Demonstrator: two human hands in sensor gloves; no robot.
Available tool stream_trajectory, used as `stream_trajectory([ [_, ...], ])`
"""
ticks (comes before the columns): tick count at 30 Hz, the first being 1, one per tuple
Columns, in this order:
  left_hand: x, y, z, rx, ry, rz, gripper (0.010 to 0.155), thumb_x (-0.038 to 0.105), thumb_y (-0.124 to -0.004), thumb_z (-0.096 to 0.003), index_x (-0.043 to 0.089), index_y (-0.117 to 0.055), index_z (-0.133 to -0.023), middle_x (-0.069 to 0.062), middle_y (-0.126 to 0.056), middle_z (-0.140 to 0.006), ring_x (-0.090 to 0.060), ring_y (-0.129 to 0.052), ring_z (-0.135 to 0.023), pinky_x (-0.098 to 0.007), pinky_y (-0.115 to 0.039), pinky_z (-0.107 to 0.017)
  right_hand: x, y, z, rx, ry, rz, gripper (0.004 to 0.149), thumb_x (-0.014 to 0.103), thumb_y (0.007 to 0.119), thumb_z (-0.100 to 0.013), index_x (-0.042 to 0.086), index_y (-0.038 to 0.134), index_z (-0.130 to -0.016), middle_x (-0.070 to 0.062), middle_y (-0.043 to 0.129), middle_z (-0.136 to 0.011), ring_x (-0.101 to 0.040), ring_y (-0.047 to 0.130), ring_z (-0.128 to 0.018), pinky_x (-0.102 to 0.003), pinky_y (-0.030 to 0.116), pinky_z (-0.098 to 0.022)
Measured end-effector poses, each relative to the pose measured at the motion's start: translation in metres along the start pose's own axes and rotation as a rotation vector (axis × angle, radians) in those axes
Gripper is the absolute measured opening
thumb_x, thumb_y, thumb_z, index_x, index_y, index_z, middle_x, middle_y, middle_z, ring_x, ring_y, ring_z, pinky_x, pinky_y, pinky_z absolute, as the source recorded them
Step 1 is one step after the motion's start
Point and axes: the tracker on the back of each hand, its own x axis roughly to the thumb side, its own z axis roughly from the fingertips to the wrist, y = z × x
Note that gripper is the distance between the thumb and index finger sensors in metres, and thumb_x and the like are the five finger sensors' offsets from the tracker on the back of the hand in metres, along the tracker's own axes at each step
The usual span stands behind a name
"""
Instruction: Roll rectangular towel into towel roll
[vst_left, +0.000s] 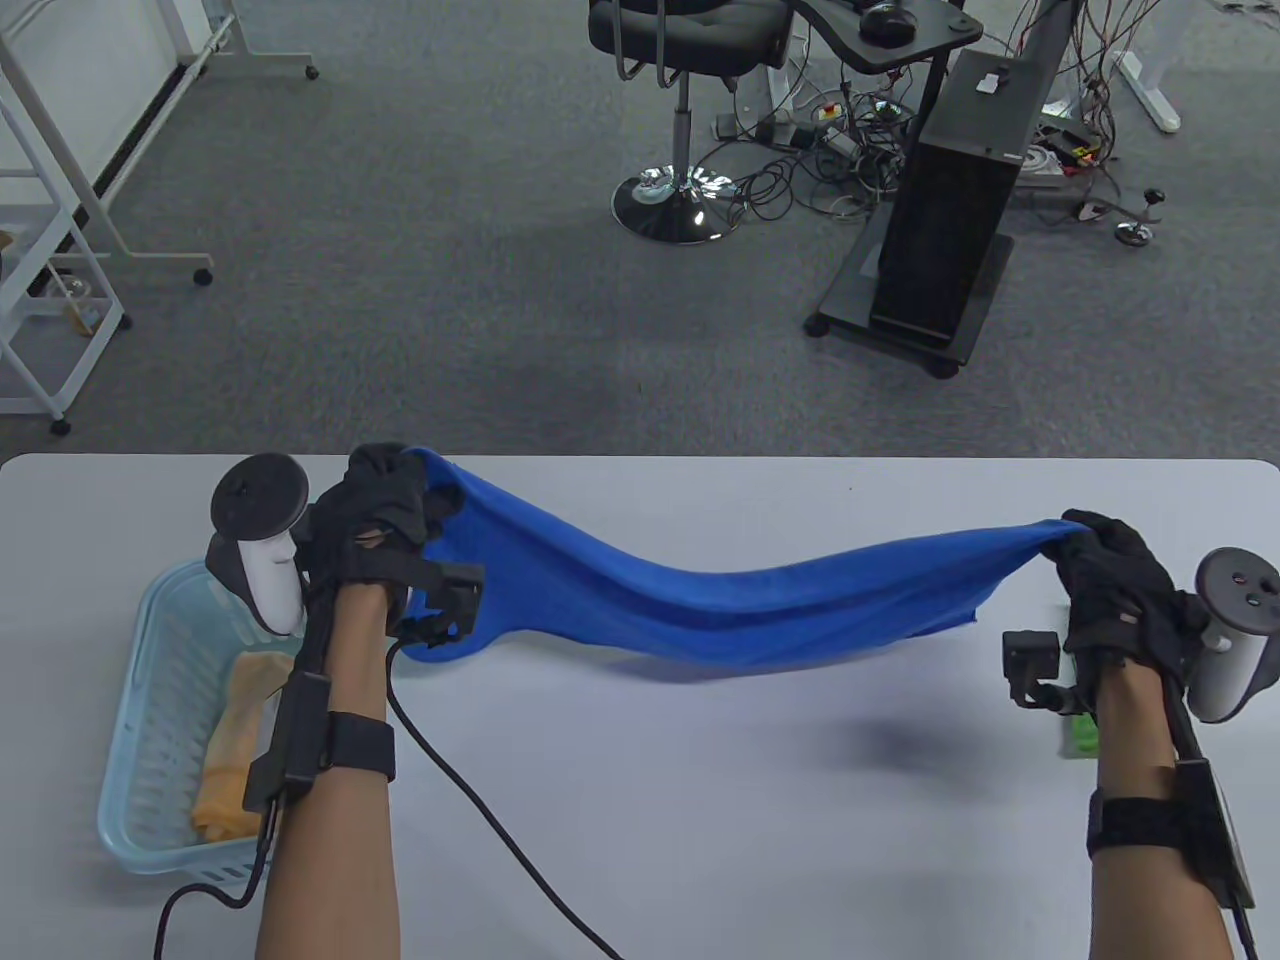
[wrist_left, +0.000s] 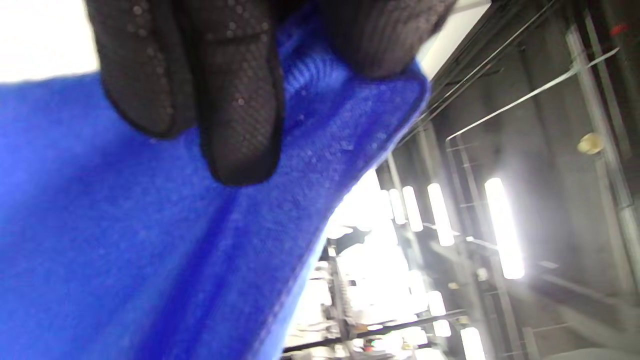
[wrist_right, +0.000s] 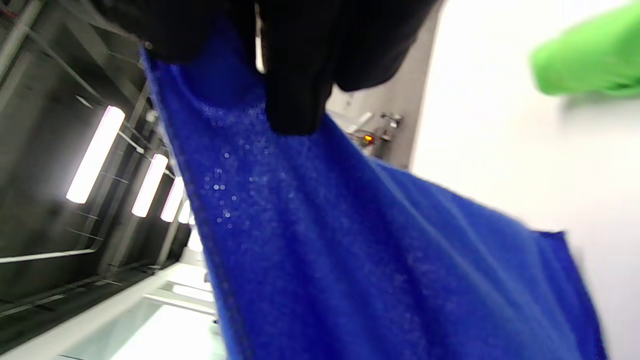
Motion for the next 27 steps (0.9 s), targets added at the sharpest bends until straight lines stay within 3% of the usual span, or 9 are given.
stream_trajectory([
  [3,0.003,0.017,0.015,-0.042,-0.135,0.128,0.042,0.034,-0.072,-0.0449,0.011,-0.079,-0.080,-0.026,-0.083,-0.094,-0.024,-0.103,-0.075,-0.047,-0.083,-0.055,0.013,-0.018,0.018,-0.055,-0.083,-0.037,0.048,0.036,0.068,-0.036,0.021,0.076,-0.080,-0.013,0.064,-0.095,-0.009,0.089,-0.080,-0.037,0.069,-0.065],
  [5,-0.002,0.027,0.029,-0.082,-0.145,0.159,0.042,0.033,-0.074,-0.0451,0.013,-0.082,-0.081,-0.027,-0.082,-0.095,-0.025,-0.103,-0.075,-0.049,-0.081,-0.056,0.011,-0.028,0.031,-0.078,-0.090,-0.056,0.048,0.035,0.068,-0.035,0.019,0.078,-0.079,-0.014,0.066,-0.094,-0.011,0.090,-0.079,-0.039,0.070,-0.064],
  [7,-0.007,0.037,0.047,-0.075,-0.129,0.015,0.042,0.035,-0.079,-0.0443,0.018,-0.090,-0.081,-0.024,-0.089,-0.093,-0.034,-0.107,-0.067,-0.057,-0.082,-0.046,0.000,-0.035,0.043,-0.040,-0.063,-0.031,0.047,0.035,0.069,-0.036,0.019,0.079,-0.079,-0.014,0.066,-0.095,-0.012,0.090,-0.079,-0.041,0.069,-0.064],
  [8,-0.011,0.040,0.058,-0.074,-0.119,-0.164,0.042,0.036,-0.082,-0.0434,0.020,-0.094,-0.080,-0.023,-0.091,-0.092,-0.037,-0.105,-0.065,-0.056,-0.082,-0.045,-0.010,-0.037,0.049,-0.018,-0.046,0.005,0.047,0.035,0.069,-0.036,0.019,0.080,-0.080,-0.014,0.067,-0.095,-0.012,0.091,-0.078,-0.041,0.070,-0.064],
  [13,-0.037,0.028,0.095,-0.054,-0.097,-0.765,0.043,0.042,-0.087,-0.0384,0.024,-0.101,-0.074,-0.019,-0.077,-0.103,-0.044,-0.078,-0.087,-0.060,-0.066,-0.058,-0.072,-0.041,0.078,0.022,0.065,0.236,0.047,0.040,0.074,-0.036,0.024,0.086,-0.079,-0.012,0.076,-0.088,-0.016,0.098,-0.060,-0.047,0.076,-0.056],
  [16,-0.051,0.017,0.106,-0.077,-0.088,-0.906,0.044,0.041,-0.087,-0.0374,0.022,-0.099,-0.075,-0.018,-0.074,-0.105,-0.046,-0.073,-0.090,-0.061,-0.062,-0.061,-0.094,-0.044,0.086,0.017,0.121,0.297,0.047,0.040,0.076,-0.035,0.021,0.088,-0.076,-0.012,0.078,-0.085,-0.017,0.098,-0.053,-0.048,0.077,-0.053],
  [18,-0.056,0.011,0.111,-0.096,-0.053,-1.013,0.045,0.038,-0.087,-0.0389,0.028,-0.088,-0.083,-0.017,-0.067,-0.109,-0.044,-0.068,-0.094,-0.060,-0.059,-0.064,-0.097,-0.047,0.087,0.003,0.129,0.350,0.046,0.041,0.076,-0.034,0.020,0.089,-0.074,-0.012,0.079,-0.084,-0.018,0.098,-0.052,-0.048,0.077,-0.053],
  [23,-0.058,0.000,0.109,-0.096,-0.037,-1.146,0.041,0.040,-0.086,-0.0384,0.027,-0.095,-0.076,-0.016,-0.067,-0.109,-0.045,-0.065,-0.095,-0.061,-0.058,-0.065,-0.087,-0.044,0.074,-0.013,0.119,0.474,0.045,0.044,0.076,-0.033,0.019,0.091,-0.067,-0.011,0.081,-0.081,-0.018,0.098,-0.050,-0.049,0.077,-0.053],
  [27,-0.052,-0.010,0.099,-0.057,0.021,-1.241,0.043,0.044,-0.078,-0.0401,0.023,-0.100,-0.071,-0.017,-0.067,-0.109,-0.046,-0.060,-0.097,-0.062,-0.054,-0.066,-0.082,-0.036,0.053,-0.032,0.116,0.622,0.044,0.046,0.075,-0.033,0.018,0.093,-0.062,-0.010,0.082,-0.080,-0.018,0.097,-0.049,-0.049,0.077,-0.053],
])
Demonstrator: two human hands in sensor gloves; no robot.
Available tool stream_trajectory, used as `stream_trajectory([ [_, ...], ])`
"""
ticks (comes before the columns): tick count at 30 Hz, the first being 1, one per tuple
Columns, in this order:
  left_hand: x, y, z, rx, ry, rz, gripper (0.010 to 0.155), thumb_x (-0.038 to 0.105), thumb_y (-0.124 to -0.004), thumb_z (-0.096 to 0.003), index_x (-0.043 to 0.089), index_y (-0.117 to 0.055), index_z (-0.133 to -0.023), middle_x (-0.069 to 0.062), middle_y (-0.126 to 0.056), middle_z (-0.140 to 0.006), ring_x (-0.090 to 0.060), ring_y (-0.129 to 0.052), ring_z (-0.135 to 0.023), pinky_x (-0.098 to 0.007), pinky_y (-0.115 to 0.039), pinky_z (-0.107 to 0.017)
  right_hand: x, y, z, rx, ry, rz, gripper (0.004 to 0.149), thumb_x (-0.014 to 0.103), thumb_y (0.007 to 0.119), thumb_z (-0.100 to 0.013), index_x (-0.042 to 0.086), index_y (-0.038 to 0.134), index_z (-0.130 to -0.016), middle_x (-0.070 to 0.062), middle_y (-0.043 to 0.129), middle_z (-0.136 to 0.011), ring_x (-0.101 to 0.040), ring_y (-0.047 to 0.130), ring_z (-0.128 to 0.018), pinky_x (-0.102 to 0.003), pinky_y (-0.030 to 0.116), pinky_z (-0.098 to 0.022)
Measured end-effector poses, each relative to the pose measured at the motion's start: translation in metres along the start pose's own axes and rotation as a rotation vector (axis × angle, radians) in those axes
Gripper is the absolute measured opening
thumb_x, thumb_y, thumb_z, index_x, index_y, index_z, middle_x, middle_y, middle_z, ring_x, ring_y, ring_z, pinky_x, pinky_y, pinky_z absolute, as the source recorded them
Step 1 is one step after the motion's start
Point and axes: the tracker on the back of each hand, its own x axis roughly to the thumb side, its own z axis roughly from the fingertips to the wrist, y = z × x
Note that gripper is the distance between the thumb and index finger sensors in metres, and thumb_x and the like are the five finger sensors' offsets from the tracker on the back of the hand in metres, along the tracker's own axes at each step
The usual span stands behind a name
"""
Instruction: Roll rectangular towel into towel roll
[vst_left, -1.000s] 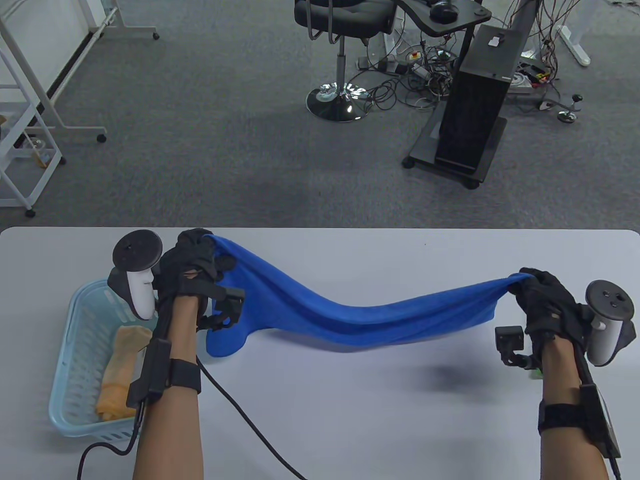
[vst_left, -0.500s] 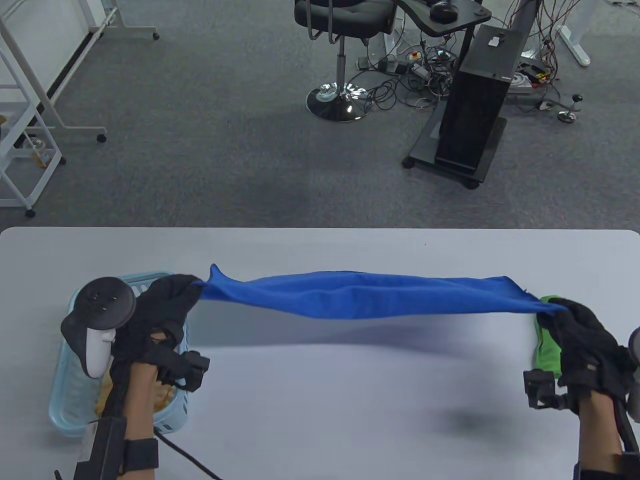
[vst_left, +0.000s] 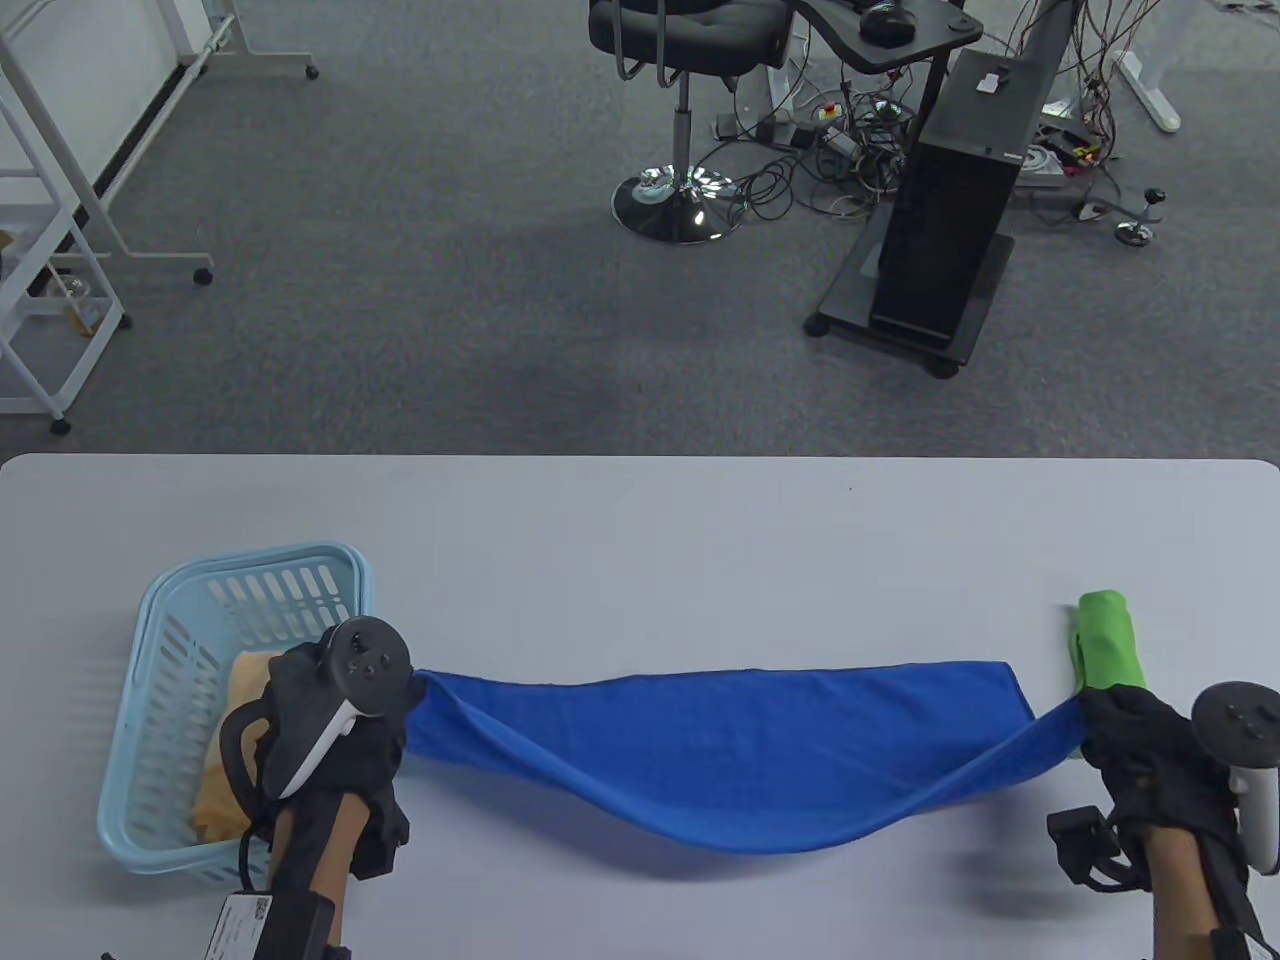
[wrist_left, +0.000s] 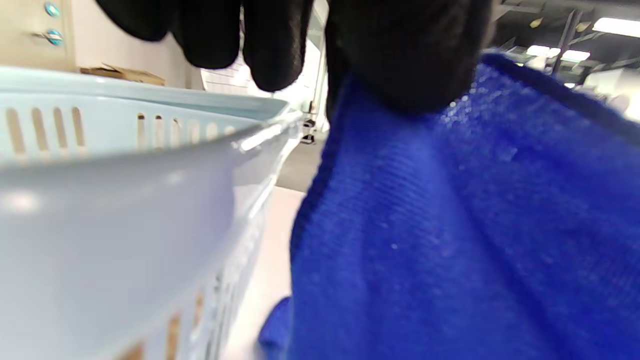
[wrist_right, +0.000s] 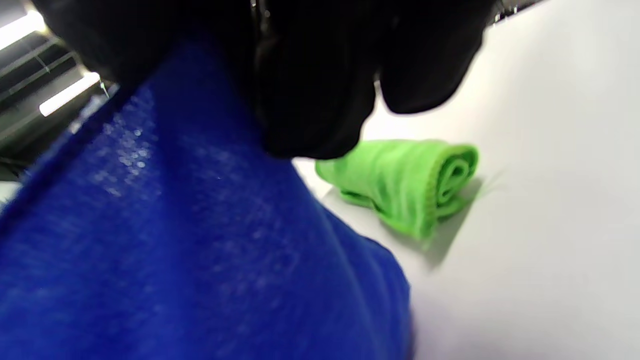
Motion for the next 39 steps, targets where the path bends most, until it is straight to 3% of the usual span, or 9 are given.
stream_trajectory([
  [9,0.029,0.002,-0.052,-0.067,0.147,-0.151,0.044,0.041,-0.070,-0.0471,0.013,-0.094,-0.071,-0.015,-0.059,-0.112,-0.046,-0.048,-0.101,-0.063,-0.047,-0.070,0.038,0.018,-0.044,-0.033,0.044,0.212,0.044,0.047,0.076,-0.031,0.015,0.096,-0.056,-0.010,0.085,-0.077,-0.018,0.098,-0.047,-0.049,0.077,-0.052],
  [11,0.033,-0.004,-0.065,-0.117,0.180,-0.170,0.045,0.040,-0.069,-0.0473,0.013,-0.092,-0.076,-0.015,-0.054,-0.114,-0.045,-0.044,-0.102,-0.062,-0.044,-0.071,0.044,0.028,-0.051,-0.040,0.056,0.270,0.045,0.047,0.075,-0.031,0.016,0.095,-0.056,-0.009,0.085,-0.076,-0.018,0.098,-0.046,-0.049,0.077,-0.052],
  [15,0.040,-0.008,-0.073,-0.185,0.183,-0.237,0.063,0.038,-0.077,-0.0460,0.036,-0.059,-0.106,-0.013,-0.040,-0.118,-0.044,-0.040,-0.104,-0.062,-0.042,-0.073,0.049,0.043,-0.049,0.034,0.070,0.282,0.067,0.052,0.074,-0.031,0.011,0.080,-0.083,-0.017,0.066,-0.092,-0.025,0.089,-0.067,-0.054,0.068,-0.059],
  [18,0.043,-0.002,-0.069,-0.189,0.169,-0.313,0.076,0.034,-0.085,-0.0433,0.050,-0.044,-0.106,-0.010,-0.031,-0.119,-0.043,-0.039,-0.106,-0.062,-0.042,-0.074,0.054,0.040,-0.042,0.050,0.054,0.275,0.076,0.053,0.075,-0.031,0.009,0.069,-0.093,-0.020,0.054,-0.098,-0.031,0.078,-0.081,-0.057,0.061,-0.062],
  [21,0.049,0.010,-0.054,-0.159,0.094,-0.291,0.069,0.037,-0.087,-0.0408,0.051,-0.054,-0.100,-0.013,-0.032,-0.118,-0.044,-0.039,-0.105,-0.063,-0.042,-0.073,0.065,0.031,-0.029,0.066,0.016,0.245,0.079,0.053,0.076,-0.031,0.009,0.065,-0.095,-0.019,0.049,-0.101,-0.034,0.072,-0.086,-0.059,0.057,-0.065],
  [25,0.082,0.011,-0.022,-0.063,-0.080,-0.192,0.045,0.046,-0.077,-0.0432,0.036,-0.084,-0.087,-0.015,-0.059,-0.112,-0.045,-0.053,-0.100,-0.062,-0.050,-0.070,0.092,0.036,-0.011,0.093,-0.087,0.197,0.076,0.051,0.077,-0.032,0.014,0.065,-0.096,-0.018,0.048,-0.102,-0.034,0.070,-0.088,-0.059,0.055,-0.066],
  [28,0.119,-0.010,0.005,-0.015,-0.203,-0.037,0.046,0.045,-0.077,-0.0440,0.033,-0.087,-0.087,-0.010,-0.093,-0.086,-0.037,-0.088,-0.079,-0.059,-0.069,-0.060,0.116,0.060,0.002,0.156,-0.163,0.222,0.071,0.048,0.078,-0.033,0.018,0.066,-0.097,-0.015,0.049,-0.102,-0.032,0.070,-0.088,-0.057,0.056,-0.067],
  [31,0.159,-0.051,0.025,-0.064,-0.280,0.073,0.044,0.043,-0.079,-0.0432,0.031,-0.089,-0.085,-0.006,-0.099,-0.072,-0.033,-0.093,-0.068,-0.057,-0.072,-0.056,0.136,0.098,0.014,0.207,-0.235,0.267,0.064,0.043,0.078,-0.033,0.021,0.072,-0.093,-0.013,0.052,-0.102,-0.030,0.071,-0.088,-0.056,0.056,-0.067],
  [39,0.218,-0.149,0.034,-0.210,-0.351,0.000,0.051,0.042,-0.086,-0.0391,0.036,-0.081,-0.089,-0.007,-0.087,-0.084,-0.034,-0.083,-0.077,-0.058,-0.066,-0.061,0.161,0.206,0.033,0.338,-0.408,0.444,0.062,0.038,0.079,-0.033,0.028,0.070,-0.093,-0.006,0.048,-0.103,-0.031,0.059,-0.094,-0.056,0.049,-0.070],
])
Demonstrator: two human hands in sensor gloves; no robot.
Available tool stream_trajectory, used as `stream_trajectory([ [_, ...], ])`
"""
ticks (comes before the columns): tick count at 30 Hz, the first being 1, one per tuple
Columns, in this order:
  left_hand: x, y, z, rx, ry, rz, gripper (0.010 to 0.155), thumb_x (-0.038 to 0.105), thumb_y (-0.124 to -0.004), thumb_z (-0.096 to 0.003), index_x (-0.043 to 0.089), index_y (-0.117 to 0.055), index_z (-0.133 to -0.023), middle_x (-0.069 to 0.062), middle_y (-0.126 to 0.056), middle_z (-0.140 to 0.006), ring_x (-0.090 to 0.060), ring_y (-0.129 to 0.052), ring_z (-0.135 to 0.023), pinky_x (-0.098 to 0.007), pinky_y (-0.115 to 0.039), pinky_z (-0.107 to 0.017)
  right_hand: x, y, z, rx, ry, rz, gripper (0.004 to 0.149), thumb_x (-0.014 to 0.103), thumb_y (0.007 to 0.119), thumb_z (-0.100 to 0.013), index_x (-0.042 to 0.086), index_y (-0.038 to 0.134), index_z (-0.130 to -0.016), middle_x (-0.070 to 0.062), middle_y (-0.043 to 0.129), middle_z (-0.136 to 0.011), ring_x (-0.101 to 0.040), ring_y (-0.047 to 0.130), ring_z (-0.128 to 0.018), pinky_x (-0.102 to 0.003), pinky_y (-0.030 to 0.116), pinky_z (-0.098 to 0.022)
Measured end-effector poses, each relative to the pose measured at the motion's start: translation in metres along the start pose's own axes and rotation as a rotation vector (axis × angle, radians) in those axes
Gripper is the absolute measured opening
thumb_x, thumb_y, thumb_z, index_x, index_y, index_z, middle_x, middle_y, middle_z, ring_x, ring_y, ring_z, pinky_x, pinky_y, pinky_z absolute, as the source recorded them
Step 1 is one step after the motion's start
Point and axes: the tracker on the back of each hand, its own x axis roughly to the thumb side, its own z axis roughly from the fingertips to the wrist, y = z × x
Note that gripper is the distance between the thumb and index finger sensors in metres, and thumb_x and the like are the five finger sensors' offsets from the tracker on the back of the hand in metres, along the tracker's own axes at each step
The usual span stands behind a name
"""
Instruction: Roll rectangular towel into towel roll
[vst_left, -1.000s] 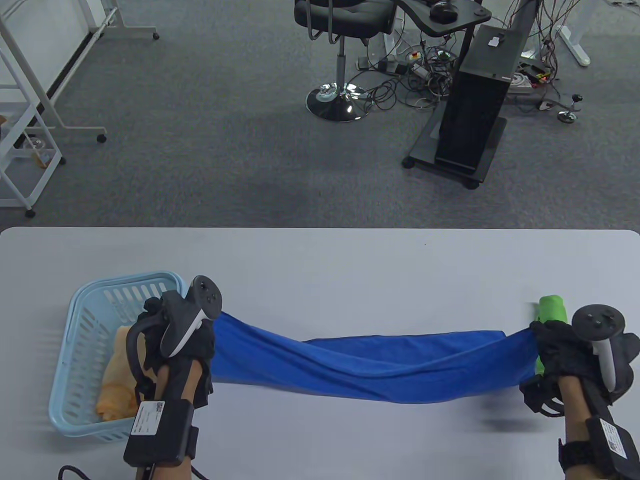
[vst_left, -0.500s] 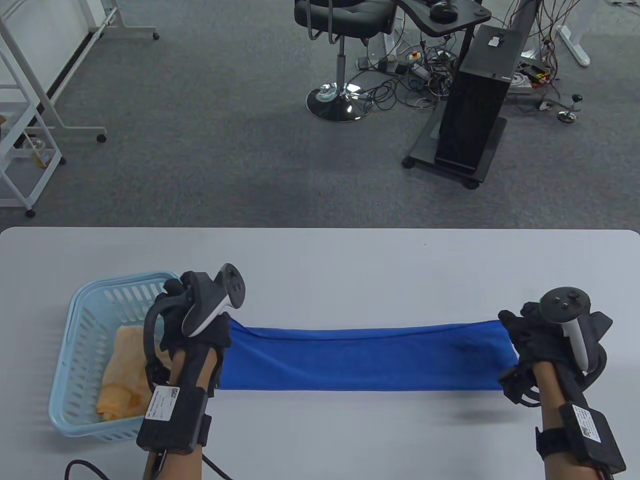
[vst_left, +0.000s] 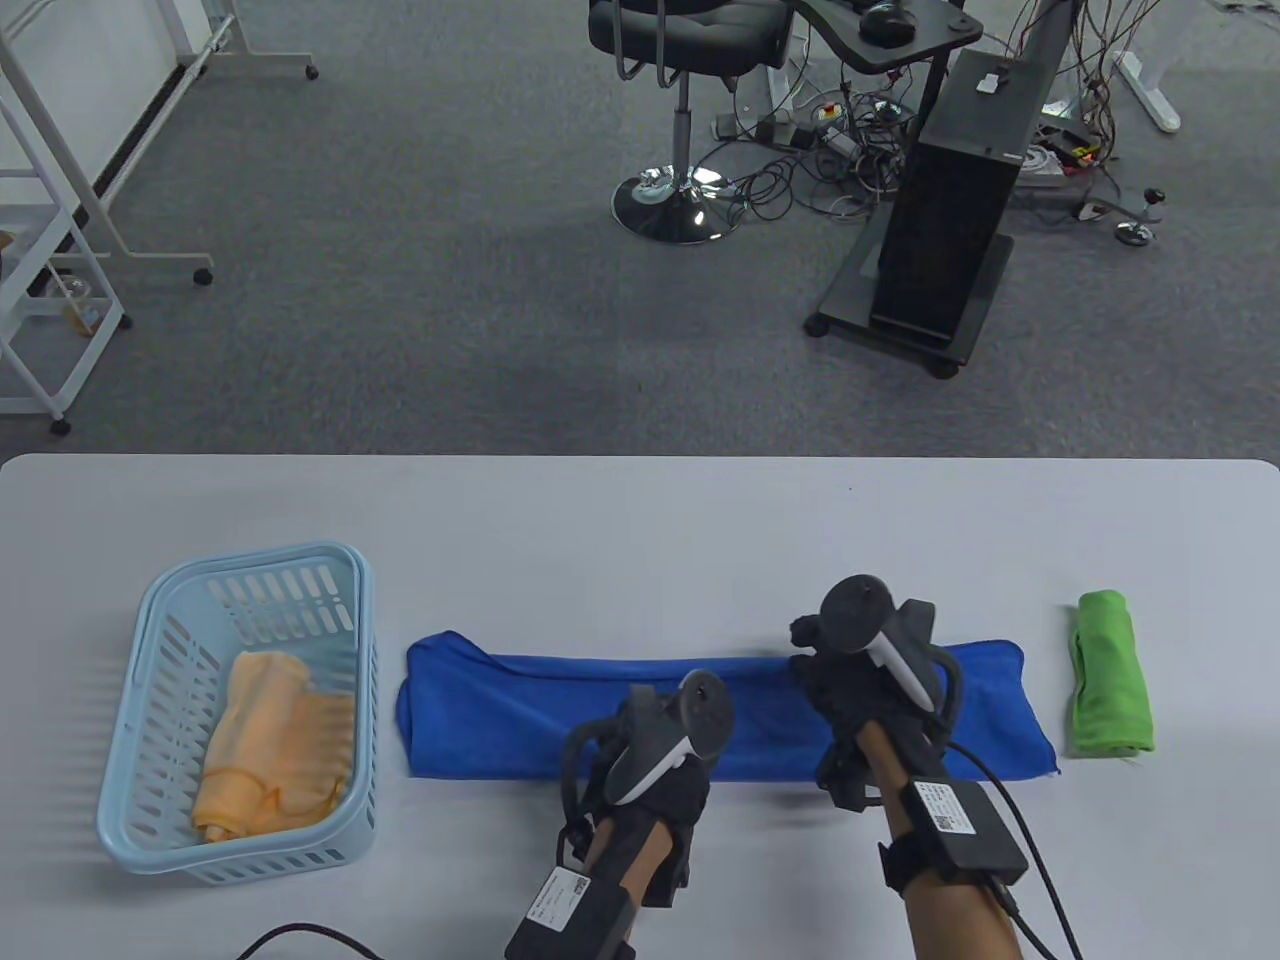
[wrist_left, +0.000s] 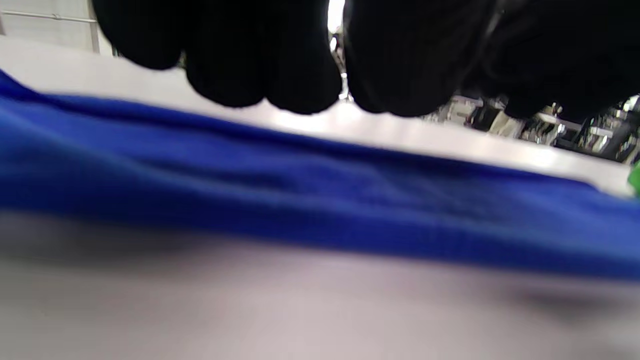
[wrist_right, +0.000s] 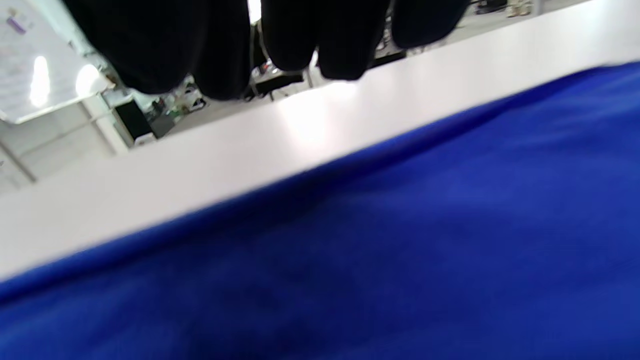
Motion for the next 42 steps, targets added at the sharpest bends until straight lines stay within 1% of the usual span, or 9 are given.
stream_trajectory([
  [8,0.009,-0.032,-0.014,-0.009,0.015,-0.101,0.056,0.046,-0.090,-0.0336,0.034,-0.083,-0.087,-0.006,-0.087,-0.083,-0.034,-0.084,-0.076,-0.059,-0.067,-0.060,0.040,0.061,-0.029,0.104,-0.071,0.186,0.075,0.038,0.083,-0.030,0.030,0.056,-0.099,-0.007,0.034,-0.105,-0.033,0.038,-0.098,-0.057,0.035,-0.072],
  [12,0.011,-0.033,-0.014,0.014,0.024,-0.139,0.043,0.037,-0.088,-0.0373,0.029,-0.089,-0.079,-0.004,-0.092,-0.076,-0.032,-0.088,-0.071,-0.057,-0.070,-0.058,0.051,0.059,-0.029,0.055,-0.074,0.205,0.045,0.035,0.087,-0.026,0.023,0.085,-0.070,-0.006,0.057,-0.095,-0.032,0.053,-0.091,-0.058,0.040,-0.070],
  [16,0.005,-0.027,-0.009,-0.014,0.040,-0.115,0.041,0.035,-0.084,-0.0392,0.033,-0.087,-0.080,-0.004,-0.090,-0.080,-0.032,-0.087,-0.075,-0.057,-0.069,-0.060,0.044,0.043,-0.017,0.103,-0.083,0.170,0.045,0.039,0.087,-0.026,0.027,0.087,-0.070,-0.004,0.068,-0.090,-0.030,0.067,-0.086,-0.060,0.048,-0.068],
  [23,-0.031,0.053,0.014,0.059,0.023,0.302,0.043,0.028,-0.086,-0.0398,0.036,-0.080,-0.082,-0.002,-0.105,-0.074,-0.029,-0.102,-0.071,-0.056,-0.077,-0.055,0.012,-0.037,0.024,0.061,-0.043,-0.426,0.046,0.037,0.085,-0.031,0.025,0.081,-0.075,-0.008,0.075,-0.091,-0.023,0.090,-0.076,-0.051,0.051,-0.069],
  [27,-0.038,0.105,0.023,0.120,-0.096,0.402,0.044,0.023,-0.086,-0.0405,0.036,-0.078,-0.082,0.004,-0.099,-0.082,-0.030,-0.098,-0.077,-0.058,-0.074,-0.058,0.010,-0.074,0.058,0.029,-0.095,-0.658,0.047,0.035,0.086,-0.031,0.024,0.079,-0.076,-0.010,0.087,-0.080,-0.012,0.105,-0.050,-0.046,0.067,-0.064],
  [31,-0.048,0.135,0.026,0.150,-0.177,0.425,0.045,0.020,-0.084,-0.0414,0.037,-0.075,-0.082,0.005,-0.096,-0.084,-0.030,-0.094,-0.081,-0.058,-0.072,-0.060,0.020,-0.097,0.084,0.073,-0.238,-0.658,0.076,0.029,0.085,-0.034,0.032,0.050,-0.102,-0.002,0.083,-0.076,-0.015,0.101,-0.047,-0.049,0.069,-0.063],
  [37,-0.071,0.160,0.046,0.200,-0.114,0.251,0.063,0.013,-0.075,-0.0449,0.038,-0.060,-0.100,0.000,-0.082,-0.101,-0.036,-0.080,-0.094,-0.060,-0.066,-0.064,0.043,-0.109,0.109,-0.034,-0.280,-0.514,0.080,0.031,0.082,-0.034,0.031,0.040,-0.102,-0.004,0.079,-0.075,-0.013,0.100,-0.045,-0.047,0.072,-0.060],
  [39,-0.073,0.164,0.057,0.208,-0.183,0.380,0.060,0.030,-0.076,-0.0453,0.034,-0.062,-0.104,-0.005,-0.079,-0.106,-0.040,-0.075,-0.097,-0.061,-0.063,-0.065,0.046,-0.107,0.110,-0.037,-0.264,-0.522,0.079,0.031,0.082,-0.034,0.029,0.042,-0.102,-0.004,0.079,-0.075,-0.013,0.100,-0.044,-0.047,0.073,-0.059],
  [42,-0.053,0.157,0.060,0.083,-0.309,0.461,0.093,0.063,-0.079,-0.0368,0.017,-0.053,-0.113,-0.017,-0.068,-0.114,-0.050,-0.058,-0.104,-0.068,-0.050,-0.068,0.048,-0.103,0.109,-0.044,-0.236,-0.556,0.078,0.032,0.082,-0.034,0.027,0.044,-0.102,-0.004,0.079,-0.074,-0.012,0.101,-0.044,-0.046,0.075,-0.058],
])
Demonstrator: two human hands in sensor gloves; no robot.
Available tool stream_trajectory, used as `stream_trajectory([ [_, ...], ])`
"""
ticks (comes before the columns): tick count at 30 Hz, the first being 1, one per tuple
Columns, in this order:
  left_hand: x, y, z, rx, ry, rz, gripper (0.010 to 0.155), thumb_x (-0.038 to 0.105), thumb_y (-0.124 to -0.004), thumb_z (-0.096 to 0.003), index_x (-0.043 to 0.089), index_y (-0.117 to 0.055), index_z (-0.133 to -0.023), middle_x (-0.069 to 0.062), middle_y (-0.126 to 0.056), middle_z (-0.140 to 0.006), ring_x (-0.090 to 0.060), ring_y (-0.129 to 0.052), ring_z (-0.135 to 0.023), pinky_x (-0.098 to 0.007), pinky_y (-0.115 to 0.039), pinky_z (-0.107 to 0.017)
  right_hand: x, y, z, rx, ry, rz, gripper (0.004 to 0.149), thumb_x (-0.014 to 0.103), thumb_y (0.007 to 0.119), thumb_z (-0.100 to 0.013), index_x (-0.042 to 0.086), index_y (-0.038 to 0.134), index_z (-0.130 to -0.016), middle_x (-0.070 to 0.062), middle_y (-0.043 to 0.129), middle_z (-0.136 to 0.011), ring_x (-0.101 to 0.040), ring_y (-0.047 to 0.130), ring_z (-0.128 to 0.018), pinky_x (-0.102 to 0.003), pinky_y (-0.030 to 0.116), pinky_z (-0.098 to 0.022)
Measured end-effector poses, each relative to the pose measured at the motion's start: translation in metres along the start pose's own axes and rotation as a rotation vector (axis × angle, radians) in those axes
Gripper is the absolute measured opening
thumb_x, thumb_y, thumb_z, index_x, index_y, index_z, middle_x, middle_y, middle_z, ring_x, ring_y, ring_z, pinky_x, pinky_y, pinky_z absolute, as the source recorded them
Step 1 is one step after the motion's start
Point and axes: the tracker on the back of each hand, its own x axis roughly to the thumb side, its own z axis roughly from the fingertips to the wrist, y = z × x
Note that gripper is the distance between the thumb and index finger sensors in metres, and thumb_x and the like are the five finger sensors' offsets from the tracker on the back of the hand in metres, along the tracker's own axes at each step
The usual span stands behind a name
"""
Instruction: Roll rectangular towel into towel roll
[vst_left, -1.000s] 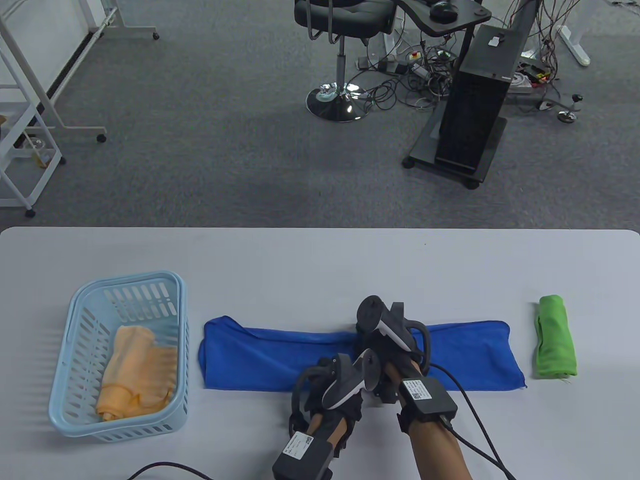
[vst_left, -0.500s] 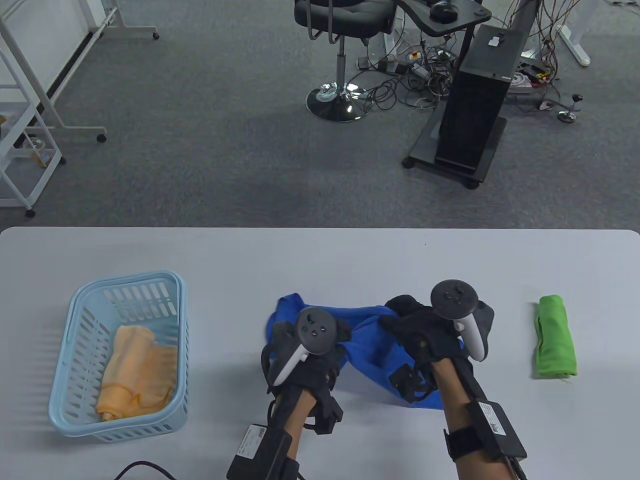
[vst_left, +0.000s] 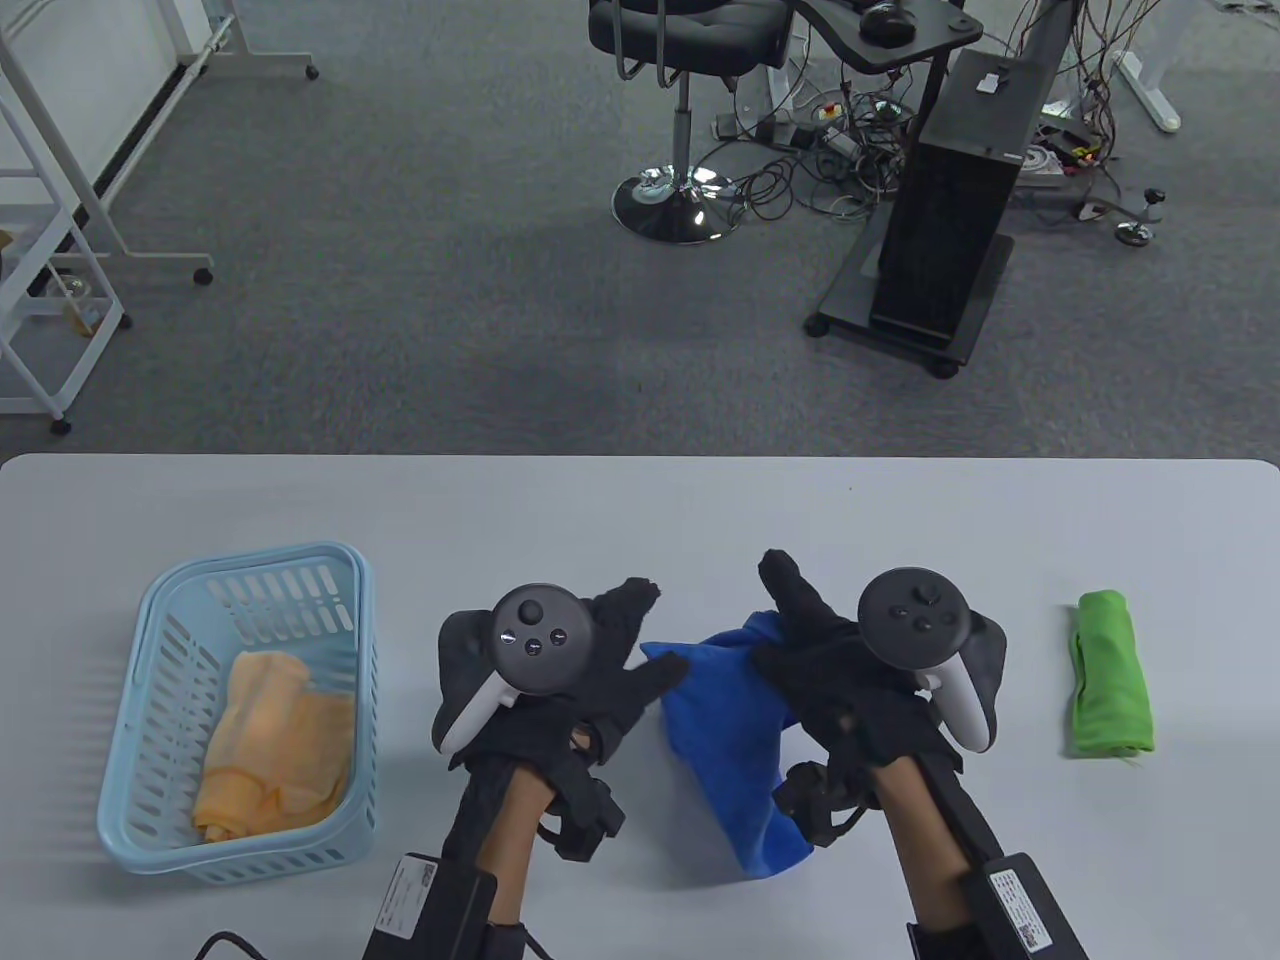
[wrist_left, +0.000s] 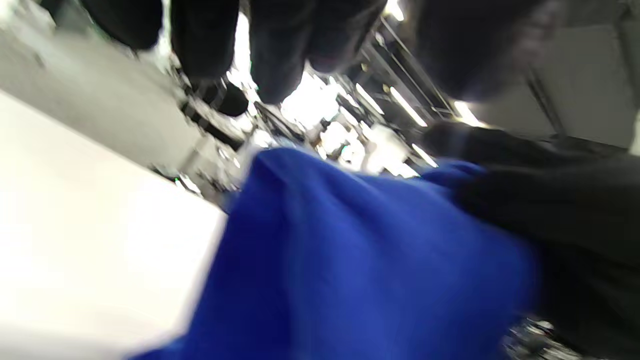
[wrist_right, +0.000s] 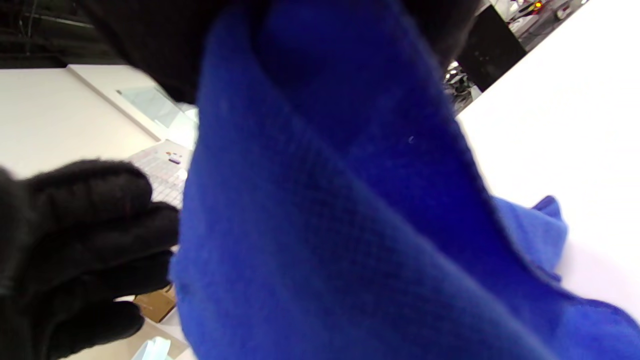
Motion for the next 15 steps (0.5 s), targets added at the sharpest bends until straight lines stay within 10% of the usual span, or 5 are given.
stream_trajectory([
  [2,0.007,-0.016,-0.012,-0.061,-0.011,-0.141,0.101,0.066,-0.083,-0.0328,0.019,-0.045,-0.114,-0.015,-0.066,-0.113,-0.048,-0.056,-0.105,-0.068,-0.049,-0.069,-0.002,0.001,0.001,-0.005,0.006,-0.036,0.077,0.032,0.081,-0.034,0.026,0.046,-0.102,-0.005,0.080,-0.073,-0.012,0.101,-0.043,-0.046,0.075,-0.058],
  [6,0.014,-0.026,-0.022,0.067,-0.007,-0.295,0.045,0.040,-0.084,-0.0386,0.032,-0.090,-0.082,-0.003,-0.100,-0.067,-0.035,-0.085,-0.083,-0.064,-0.059,-0.064,-0.012,-0.011,0.007,-0.006,0.006,0.032,0.073,0.031,0.080,-0.035,0.030,0.049,-0.101,-0.006,0.078,-0.073,-0.017,0.098,-0.046,-0.051,0.072,-0.059],
  [11,0.031,-0.014,-0.021,0.068,0.002,-0.267,0.043,0.038,-0.084,-0.0400,0.031,-0.092,-0.081,-0.006,-0.098,-0.069,-0.036,-0.082,-0.085,-0.066,-0.056,-0.066,-0.010,-0.022,0.012,0.041,-0.042,0.211,0.093,0.052,0.084,-0.028,0.033,0.037,-0.106,-0.009,0.045,-0.096,-0.035,0.057,-0.091,-0.062,0.045,-0.069],
  [15,0.041,-0.007,-0.025,0.055,-0.018,-0.226,0.042,0.035,-0.084,-0.0399,0.033,-0.093,-0.081,-0.007,-0.097,-0.073,-0.037,-0.080,-0.088,-0.066,-0.054,-0.067,0.009,-0.014,0.013,0.104,-0.101,0.423,0.093,0.047,0.088,-0.027,0.037,0.037,-0.105,-0.007,0.021,-0.105,-0.038,0.026,-0.100,-0.064,0.027,-0.073],
])
